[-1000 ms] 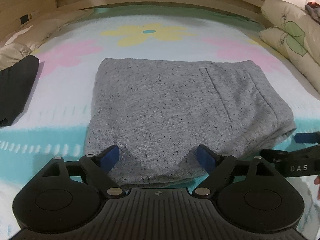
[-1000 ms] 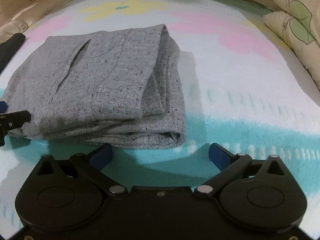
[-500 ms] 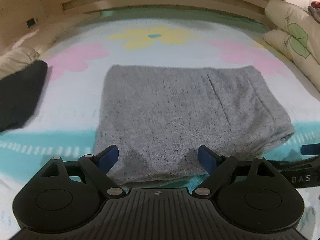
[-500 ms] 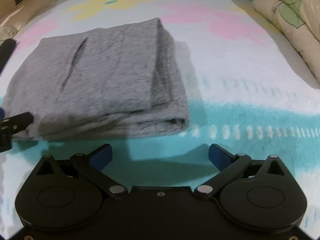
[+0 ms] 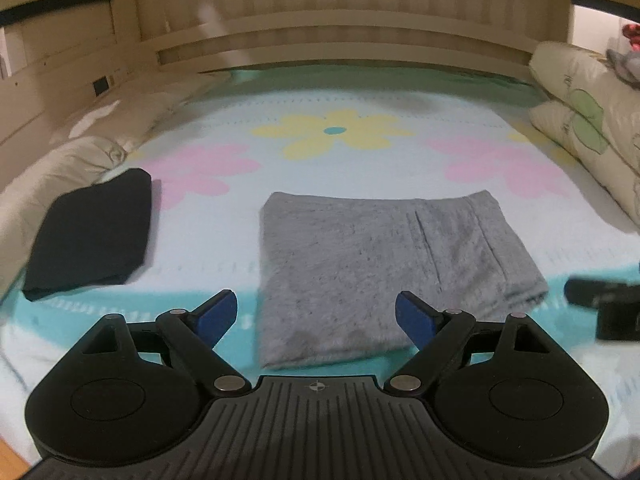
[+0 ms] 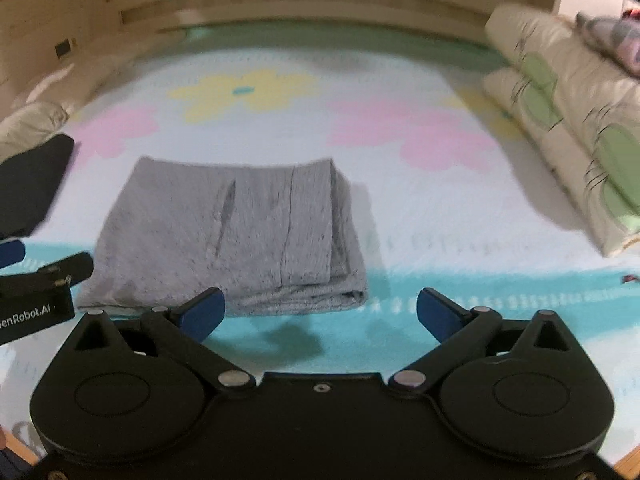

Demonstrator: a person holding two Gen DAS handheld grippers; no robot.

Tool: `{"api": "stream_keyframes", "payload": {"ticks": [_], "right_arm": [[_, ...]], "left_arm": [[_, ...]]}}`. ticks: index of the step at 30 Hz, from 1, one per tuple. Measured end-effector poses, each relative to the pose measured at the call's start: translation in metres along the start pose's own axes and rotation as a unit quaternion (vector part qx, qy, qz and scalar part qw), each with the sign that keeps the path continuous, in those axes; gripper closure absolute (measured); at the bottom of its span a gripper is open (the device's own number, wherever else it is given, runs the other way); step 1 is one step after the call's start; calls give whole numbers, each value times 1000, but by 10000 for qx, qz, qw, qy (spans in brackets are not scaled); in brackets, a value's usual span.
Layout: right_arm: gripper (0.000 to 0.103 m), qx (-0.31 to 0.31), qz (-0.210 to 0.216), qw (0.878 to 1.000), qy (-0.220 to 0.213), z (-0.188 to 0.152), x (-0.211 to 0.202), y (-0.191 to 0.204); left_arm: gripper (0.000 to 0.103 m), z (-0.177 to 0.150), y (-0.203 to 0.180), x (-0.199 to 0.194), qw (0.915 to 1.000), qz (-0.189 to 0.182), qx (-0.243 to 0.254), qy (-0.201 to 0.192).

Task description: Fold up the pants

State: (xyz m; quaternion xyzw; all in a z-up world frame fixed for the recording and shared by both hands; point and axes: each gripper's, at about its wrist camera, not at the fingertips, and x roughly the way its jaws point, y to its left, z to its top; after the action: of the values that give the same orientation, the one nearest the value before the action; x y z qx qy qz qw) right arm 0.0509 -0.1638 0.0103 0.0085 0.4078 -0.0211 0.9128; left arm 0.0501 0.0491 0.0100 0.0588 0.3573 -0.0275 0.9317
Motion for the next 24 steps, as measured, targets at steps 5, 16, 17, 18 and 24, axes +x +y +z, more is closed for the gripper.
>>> {"api": "stream_keyframes", "payload": {"ticks": [5, 16, 17, 18, 24], "right_arm": [[2, -39, 137, 9996, -244, -10, -24, -1], [8, -180, 73, 9981, -592, -32, -34, 18], [8, -122, 48, 9980, -612, -32, -33, 17], [7, -66, 25, 9981, -607, -34, -32, 17], [7, -34, -39, 9985, -546, -33, -26, 19]], "left_arm": [[17, -13, 3, -22, 10000, 29, 64, -47], [17, -37, 0, -18, 9998, 151, -106, 66], [17, -38, 0, -16, 9997, 168, -127, 89], [17, -39, 0, -14, 9997, 164, -152, 134], [17, -43, -5, -8, 9996, 80, -144, 220]]}}
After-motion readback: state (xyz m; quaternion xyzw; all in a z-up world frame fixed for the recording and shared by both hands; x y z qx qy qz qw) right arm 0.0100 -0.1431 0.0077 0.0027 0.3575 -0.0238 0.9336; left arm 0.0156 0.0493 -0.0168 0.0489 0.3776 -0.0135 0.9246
